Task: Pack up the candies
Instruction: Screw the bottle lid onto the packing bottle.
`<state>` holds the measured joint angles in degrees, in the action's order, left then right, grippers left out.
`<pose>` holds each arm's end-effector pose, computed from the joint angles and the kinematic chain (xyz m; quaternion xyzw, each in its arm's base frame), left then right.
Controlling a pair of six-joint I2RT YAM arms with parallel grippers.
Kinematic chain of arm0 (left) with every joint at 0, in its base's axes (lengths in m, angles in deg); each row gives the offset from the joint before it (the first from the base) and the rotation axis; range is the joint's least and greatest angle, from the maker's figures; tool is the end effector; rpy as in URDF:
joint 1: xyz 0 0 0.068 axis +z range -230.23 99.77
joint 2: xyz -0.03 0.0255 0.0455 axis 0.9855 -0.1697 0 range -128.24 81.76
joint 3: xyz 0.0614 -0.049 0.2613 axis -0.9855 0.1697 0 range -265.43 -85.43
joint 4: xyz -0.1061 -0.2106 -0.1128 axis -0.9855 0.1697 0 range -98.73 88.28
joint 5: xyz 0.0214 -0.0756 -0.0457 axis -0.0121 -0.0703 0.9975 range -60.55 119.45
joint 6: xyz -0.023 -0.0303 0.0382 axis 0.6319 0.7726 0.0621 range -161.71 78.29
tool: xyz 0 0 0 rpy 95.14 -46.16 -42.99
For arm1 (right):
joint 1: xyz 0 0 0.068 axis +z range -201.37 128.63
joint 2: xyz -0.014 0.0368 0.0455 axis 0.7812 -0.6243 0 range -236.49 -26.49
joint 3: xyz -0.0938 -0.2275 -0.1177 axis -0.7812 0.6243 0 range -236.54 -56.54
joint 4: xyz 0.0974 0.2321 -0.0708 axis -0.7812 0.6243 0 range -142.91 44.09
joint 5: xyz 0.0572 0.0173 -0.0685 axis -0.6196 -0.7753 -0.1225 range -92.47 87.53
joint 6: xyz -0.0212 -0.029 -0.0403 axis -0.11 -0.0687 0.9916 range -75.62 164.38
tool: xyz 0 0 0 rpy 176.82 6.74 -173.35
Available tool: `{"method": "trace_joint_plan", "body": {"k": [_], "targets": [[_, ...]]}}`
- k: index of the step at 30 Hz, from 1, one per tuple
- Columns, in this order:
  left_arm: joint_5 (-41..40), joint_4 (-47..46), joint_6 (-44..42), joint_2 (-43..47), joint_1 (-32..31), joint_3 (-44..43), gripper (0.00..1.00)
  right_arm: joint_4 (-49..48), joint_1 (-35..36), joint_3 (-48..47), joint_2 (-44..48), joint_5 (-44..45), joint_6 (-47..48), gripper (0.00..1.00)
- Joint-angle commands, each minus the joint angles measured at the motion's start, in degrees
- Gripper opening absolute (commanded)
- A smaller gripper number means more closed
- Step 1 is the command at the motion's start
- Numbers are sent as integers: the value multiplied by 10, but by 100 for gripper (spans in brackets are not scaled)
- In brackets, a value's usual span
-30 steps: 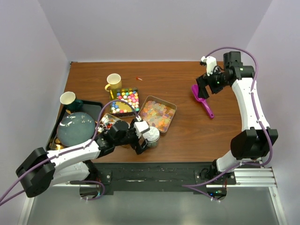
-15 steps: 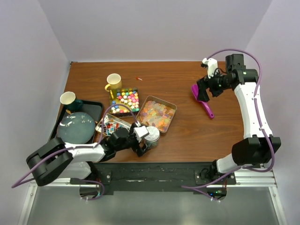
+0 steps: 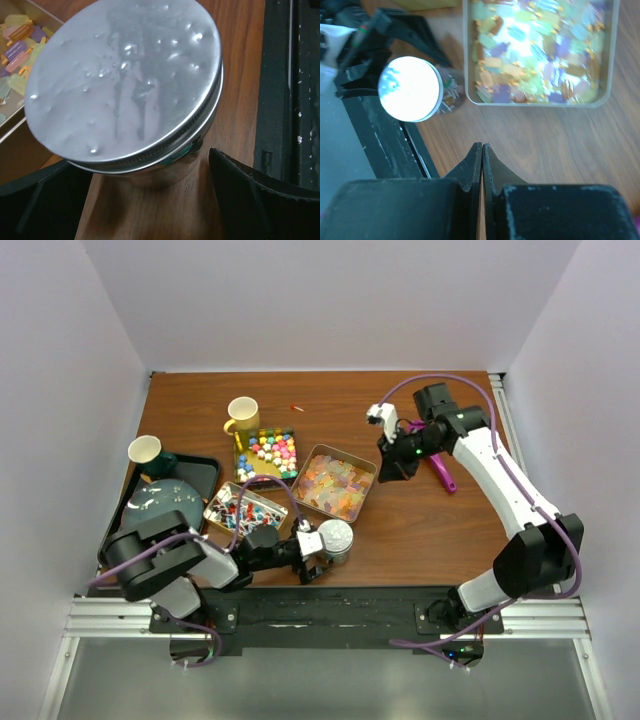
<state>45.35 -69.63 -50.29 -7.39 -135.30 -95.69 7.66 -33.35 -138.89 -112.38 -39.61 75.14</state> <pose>0.1209 -0.1901 0.1153 0.4916 0.6378 -0.3326 0.4908 0.2729 0.1115 0.3293 -0.4465 0.8119 0.2849 0.2454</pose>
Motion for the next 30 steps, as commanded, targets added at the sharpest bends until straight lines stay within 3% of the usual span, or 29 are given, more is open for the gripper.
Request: {"method": "trace_joint_plan", "body": {"k": [1,5,10,18,30], "targets": [[36,-125,-65,-50,-7,-6,100,-18,45,-1,-9,-49,44,0],[25,-139,-43,-96,-13,-45,100,30,90,10,-33,-61,115,0],[2,-180,-23,-145,-19,-65,100,-35,138,110,10,-67,113,0],[-11,-314,-20,-221,-19,-42,95,-31,186,135,-1,-69,118,0],[-39,-304,-2,-241,-19,-57,69,-55,246,163,-50,-15,127,0]]}}
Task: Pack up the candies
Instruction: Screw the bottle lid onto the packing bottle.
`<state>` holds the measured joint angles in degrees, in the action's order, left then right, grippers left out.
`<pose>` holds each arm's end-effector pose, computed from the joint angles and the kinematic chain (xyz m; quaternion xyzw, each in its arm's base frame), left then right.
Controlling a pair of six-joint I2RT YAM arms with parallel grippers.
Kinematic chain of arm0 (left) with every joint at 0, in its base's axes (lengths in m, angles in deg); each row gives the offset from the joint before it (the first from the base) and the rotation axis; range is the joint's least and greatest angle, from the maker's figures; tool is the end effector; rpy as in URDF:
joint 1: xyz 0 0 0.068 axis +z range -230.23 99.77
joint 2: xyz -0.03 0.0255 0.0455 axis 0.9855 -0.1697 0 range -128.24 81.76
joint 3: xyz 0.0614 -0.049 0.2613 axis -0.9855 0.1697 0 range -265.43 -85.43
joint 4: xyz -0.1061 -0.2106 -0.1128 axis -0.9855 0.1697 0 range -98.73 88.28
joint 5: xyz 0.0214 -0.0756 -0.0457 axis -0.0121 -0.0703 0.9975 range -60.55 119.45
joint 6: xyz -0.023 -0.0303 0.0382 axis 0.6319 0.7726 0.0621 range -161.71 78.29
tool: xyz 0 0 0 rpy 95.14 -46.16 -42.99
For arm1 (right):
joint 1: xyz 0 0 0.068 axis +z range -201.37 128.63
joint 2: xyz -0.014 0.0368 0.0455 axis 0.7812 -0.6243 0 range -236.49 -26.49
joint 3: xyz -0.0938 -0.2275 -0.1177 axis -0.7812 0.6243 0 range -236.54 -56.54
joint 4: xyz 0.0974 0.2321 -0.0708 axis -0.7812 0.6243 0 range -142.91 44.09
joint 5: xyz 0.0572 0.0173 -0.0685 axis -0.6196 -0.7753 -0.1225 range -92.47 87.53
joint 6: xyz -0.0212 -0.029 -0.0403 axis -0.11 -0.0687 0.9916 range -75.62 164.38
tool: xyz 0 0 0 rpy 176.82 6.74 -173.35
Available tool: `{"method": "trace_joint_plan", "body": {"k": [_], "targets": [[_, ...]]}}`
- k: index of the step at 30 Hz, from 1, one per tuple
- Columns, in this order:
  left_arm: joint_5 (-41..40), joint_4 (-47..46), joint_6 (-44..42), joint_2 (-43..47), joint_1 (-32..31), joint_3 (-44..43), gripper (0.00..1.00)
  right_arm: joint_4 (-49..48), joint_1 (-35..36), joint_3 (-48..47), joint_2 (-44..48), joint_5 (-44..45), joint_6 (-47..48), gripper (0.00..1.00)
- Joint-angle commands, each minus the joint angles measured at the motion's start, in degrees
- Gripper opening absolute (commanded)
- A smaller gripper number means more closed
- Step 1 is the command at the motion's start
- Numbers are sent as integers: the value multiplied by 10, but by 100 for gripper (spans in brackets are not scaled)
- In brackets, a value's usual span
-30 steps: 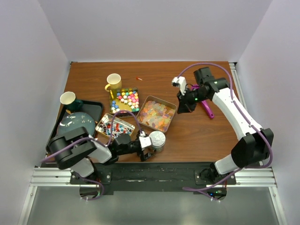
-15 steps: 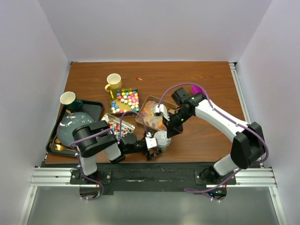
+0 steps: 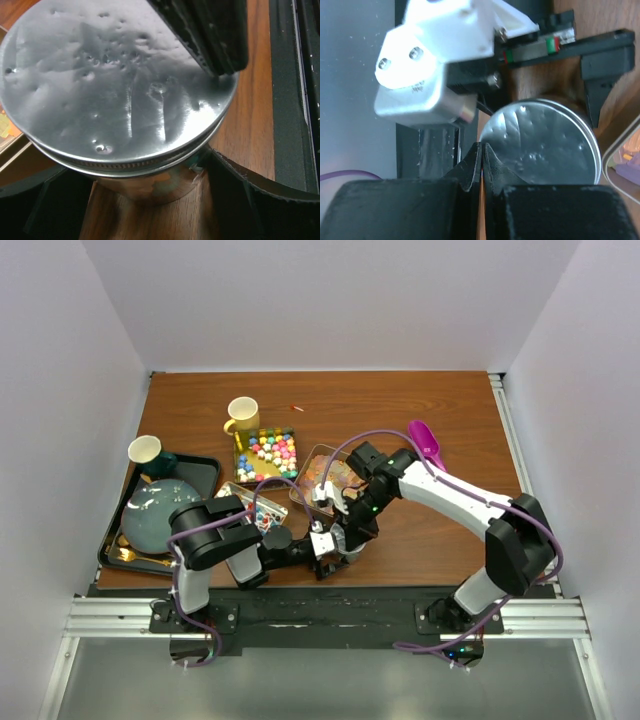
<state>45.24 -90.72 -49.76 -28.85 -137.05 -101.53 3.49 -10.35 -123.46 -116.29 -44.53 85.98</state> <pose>0.1337 -0.2222 0.0883 0.4869 0.6059 -0.3535 0.5204 0.2007 0.2063 0.2387 -0.6386 0.6759 0.3569 0.0889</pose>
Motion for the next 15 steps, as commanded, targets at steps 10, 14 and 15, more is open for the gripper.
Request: {"method": "trace_joint_plan", "body": {"k": [10,14,15], "targets": [[-10,-87,-8,-30,0,-1,65,-50,-8,-21,-45,80,-37,0],[-10,-85,-8,-32,0,-1,64,-42,-35,-39,-74,83,-41,0],[-10,-84,-7,-32,0,-1,64,-41,-41,-38,-75,89,-36,0]]}}
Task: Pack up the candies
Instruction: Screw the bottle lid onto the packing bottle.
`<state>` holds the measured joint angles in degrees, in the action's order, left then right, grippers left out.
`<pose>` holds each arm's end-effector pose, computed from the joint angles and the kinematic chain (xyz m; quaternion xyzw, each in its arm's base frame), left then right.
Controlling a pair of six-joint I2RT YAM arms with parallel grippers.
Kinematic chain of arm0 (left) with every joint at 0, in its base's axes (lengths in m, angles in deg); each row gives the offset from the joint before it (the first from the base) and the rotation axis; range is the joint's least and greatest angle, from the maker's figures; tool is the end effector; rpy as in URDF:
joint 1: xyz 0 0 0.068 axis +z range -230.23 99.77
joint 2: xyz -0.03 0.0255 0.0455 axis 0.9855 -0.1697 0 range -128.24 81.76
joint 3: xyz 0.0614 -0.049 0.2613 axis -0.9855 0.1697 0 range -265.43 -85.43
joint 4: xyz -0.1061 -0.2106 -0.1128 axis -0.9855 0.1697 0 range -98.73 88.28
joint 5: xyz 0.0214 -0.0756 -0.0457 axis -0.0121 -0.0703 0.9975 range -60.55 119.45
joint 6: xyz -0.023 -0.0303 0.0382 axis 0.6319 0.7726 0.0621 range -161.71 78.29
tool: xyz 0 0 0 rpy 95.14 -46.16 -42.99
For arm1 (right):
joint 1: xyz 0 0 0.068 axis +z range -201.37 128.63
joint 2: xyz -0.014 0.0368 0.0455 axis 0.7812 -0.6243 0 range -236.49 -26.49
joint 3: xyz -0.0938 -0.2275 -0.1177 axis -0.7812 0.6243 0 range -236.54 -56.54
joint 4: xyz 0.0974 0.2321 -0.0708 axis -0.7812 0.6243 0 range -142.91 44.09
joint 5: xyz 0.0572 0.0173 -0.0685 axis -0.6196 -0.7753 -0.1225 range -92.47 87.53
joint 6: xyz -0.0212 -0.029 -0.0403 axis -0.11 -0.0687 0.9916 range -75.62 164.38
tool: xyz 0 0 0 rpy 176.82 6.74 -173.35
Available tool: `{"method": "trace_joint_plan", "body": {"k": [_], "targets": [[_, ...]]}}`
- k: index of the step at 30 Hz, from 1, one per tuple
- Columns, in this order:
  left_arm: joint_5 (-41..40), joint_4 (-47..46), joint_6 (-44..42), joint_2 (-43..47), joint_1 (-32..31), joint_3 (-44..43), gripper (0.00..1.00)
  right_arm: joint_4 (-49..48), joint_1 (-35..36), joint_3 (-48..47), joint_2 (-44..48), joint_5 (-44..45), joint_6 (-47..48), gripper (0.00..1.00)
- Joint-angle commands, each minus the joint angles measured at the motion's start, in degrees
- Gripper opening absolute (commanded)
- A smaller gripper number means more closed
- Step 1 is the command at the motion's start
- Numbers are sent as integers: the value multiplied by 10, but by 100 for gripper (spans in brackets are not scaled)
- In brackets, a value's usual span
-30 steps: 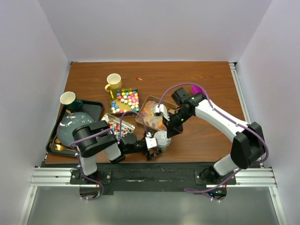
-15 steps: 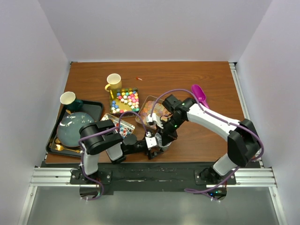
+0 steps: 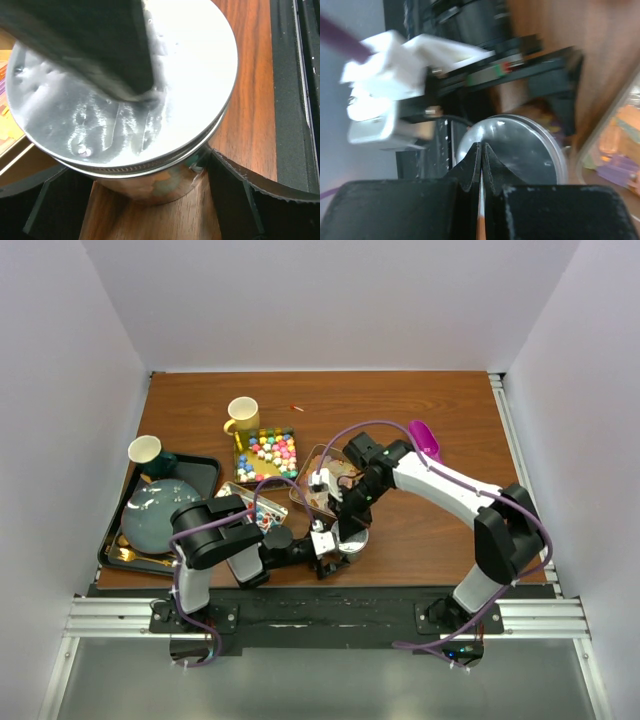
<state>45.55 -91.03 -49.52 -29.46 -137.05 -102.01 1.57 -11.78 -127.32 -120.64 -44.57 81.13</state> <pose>0.1347 -0.2240 0.0876 0.4865 0.6049 -0.3568 0.5197 0.2228 0.2153 0.2364 -0.6034 0.7061 0.3595 0.0898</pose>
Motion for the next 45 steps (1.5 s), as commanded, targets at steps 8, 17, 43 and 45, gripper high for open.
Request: {"method": "trace_joint_plan", "body": {"k": [8,17,43,45], "targets": [[-14,-79,-9,-31,-1,2,61,-9,-55,27,-34,124,47,0],[-12,-66,-4,-37,0,-4,0,8,-96,78,-29,166,89,0],[-11,-58,-5,-52,-1,-14,0,69,-191,-21,35,68,142,76],[-6,-54,-6,-53,-1,-15,0,92,-187,-18,52,52,220,99]]}}
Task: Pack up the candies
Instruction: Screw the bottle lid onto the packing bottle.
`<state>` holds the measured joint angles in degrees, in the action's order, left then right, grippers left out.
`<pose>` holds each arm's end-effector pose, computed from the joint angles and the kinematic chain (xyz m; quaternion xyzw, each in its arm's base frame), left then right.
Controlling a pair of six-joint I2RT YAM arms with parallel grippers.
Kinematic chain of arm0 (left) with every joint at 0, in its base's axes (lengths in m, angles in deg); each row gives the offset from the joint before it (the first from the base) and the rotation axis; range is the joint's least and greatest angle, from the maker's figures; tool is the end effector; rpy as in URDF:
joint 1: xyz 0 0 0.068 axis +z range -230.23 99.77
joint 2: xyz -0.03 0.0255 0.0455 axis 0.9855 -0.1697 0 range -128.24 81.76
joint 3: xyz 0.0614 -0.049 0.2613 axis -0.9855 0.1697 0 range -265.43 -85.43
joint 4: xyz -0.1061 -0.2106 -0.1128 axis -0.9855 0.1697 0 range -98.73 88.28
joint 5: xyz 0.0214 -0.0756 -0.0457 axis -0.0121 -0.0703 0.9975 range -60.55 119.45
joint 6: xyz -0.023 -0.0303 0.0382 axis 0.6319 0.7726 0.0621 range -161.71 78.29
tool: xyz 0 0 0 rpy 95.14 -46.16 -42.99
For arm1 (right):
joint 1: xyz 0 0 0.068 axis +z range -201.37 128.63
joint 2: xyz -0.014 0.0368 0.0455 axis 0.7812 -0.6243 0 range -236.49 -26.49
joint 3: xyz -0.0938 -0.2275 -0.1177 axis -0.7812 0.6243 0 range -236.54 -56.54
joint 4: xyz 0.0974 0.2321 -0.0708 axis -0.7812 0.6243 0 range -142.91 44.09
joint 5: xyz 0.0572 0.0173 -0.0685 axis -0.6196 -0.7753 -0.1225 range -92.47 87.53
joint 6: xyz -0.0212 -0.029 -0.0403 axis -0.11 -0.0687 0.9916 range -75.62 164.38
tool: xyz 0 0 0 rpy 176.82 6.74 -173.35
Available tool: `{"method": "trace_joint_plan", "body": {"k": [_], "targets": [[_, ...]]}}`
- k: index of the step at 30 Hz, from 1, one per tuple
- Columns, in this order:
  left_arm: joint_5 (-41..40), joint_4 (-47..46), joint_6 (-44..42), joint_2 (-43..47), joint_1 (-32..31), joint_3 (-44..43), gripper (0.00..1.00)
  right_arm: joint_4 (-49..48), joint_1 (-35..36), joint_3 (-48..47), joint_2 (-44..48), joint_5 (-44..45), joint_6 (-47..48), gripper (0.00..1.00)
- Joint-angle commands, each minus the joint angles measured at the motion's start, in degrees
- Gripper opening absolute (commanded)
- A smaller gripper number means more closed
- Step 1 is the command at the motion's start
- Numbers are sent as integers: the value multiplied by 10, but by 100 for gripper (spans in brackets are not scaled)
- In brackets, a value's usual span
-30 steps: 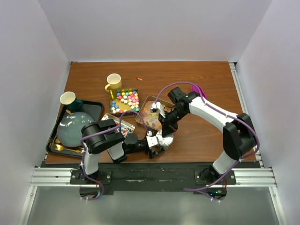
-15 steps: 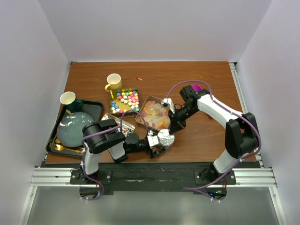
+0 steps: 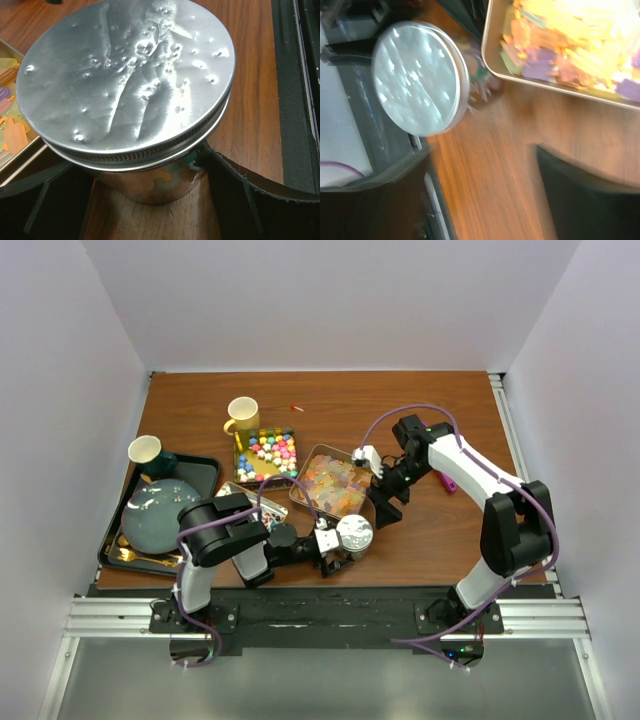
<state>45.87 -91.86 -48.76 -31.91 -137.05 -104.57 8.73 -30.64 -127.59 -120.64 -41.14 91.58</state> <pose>0.1407 -0.2335 0.0851 0.4819 0.6021 -0.3641 0.5222 0.2701 0.1261 0.2344 -0.5392 0.7733 0.3121 0.1178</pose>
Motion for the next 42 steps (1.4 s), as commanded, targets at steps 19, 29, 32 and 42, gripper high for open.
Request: {"method": "trace_joint_plan", "body": {"k": [19,29,32,42], "targets": [[-4,-21,-17,-31,0,2,0,65,148,-50,-1,24,373,99],[-6,-20,14,-38,21,-5,0,101,155,-38,2,52,372,99],[-7,-10,19,-41,27,-9,0,110,155,-35,7,62,358,99],[-13,6,13,-46,32,-15,0,124,130,123,124,173,301,98]]}}
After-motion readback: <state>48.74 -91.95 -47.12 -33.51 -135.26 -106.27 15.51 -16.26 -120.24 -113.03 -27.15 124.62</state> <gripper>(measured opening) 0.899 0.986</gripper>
